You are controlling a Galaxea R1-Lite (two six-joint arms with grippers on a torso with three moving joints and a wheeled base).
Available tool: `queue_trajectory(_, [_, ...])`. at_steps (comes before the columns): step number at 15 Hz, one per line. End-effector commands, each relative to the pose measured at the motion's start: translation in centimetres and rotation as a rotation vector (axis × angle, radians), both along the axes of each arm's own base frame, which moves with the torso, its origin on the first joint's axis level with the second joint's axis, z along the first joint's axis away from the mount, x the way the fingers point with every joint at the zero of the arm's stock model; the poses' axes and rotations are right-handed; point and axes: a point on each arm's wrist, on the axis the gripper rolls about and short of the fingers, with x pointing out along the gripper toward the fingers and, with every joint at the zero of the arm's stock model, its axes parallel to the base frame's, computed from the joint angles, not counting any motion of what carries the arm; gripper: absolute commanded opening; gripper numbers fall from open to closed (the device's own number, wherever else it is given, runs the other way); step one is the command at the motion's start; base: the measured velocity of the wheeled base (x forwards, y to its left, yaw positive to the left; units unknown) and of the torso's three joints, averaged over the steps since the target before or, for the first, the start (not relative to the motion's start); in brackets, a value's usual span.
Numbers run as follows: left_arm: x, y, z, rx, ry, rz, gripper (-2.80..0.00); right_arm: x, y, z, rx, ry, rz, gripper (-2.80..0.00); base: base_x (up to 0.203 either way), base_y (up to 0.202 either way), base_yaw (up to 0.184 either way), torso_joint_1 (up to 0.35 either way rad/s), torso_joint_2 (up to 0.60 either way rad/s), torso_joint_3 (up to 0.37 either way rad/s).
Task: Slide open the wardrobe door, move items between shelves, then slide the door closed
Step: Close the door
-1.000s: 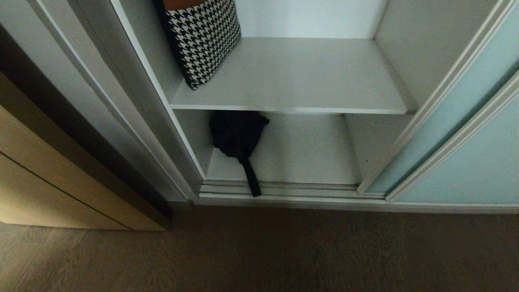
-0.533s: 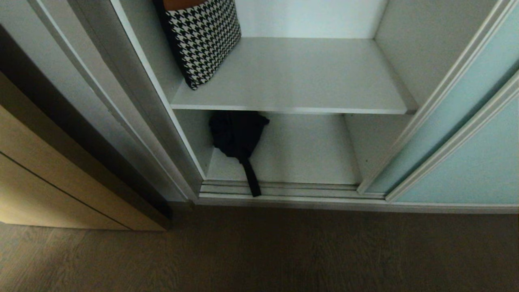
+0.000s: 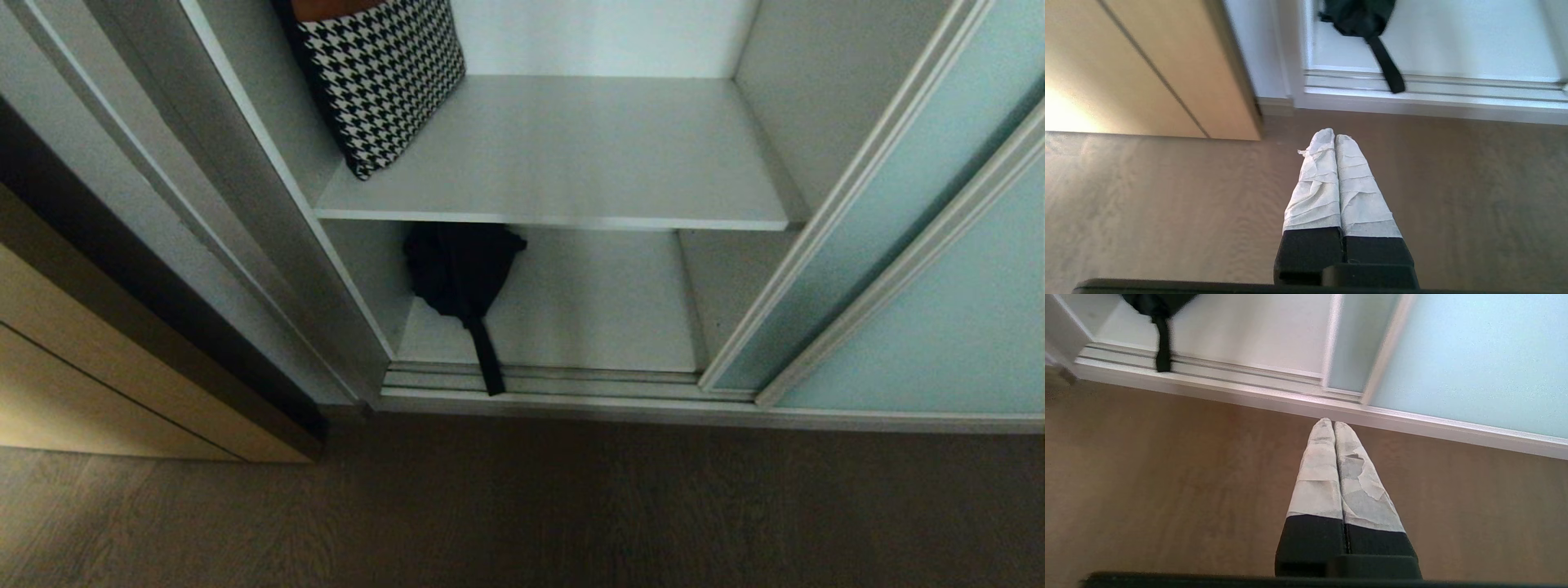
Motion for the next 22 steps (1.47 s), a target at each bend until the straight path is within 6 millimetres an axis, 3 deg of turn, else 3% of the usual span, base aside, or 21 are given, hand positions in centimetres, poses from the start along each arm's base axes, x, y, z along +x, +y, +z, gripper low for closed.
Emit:
queue_trajectory(1, [0.01,0.0,0.01,-0.001,0.001,0.001,-2.8,-0.01,0.0,0.0,-0.001,-0.002,0.0,-2.8,0.0,-0.193,0.005,0.0,0.0,0.0])
queue_trajectory(4, [0.01,0.0,0.01,-0.001,0.001,0.001,-2.8,-0.01,0.0,0.0,0.0,-0.002,0.0,-2.8,0.0,-0.138,0.0,-0.002,0.0,0.003])
queue_trajectory(20, [0.01,0.0,0.01,-0.001,0.001,0.001,-2.8,-0.04,0.01,-0.02,-0.027,0.003,0.006,-2.8,0.0,0.0,0.0,0.0,0.0,0.0])
queue_trajectory(22, [0.01,0.0,0.01,-0.001,0.001,0.001,-2.8,-0.4,-0.01,0.9,-0.016,-0.01,0.0,-2.8,0.0,0.0,0.0,0.0,0.0,0.0])
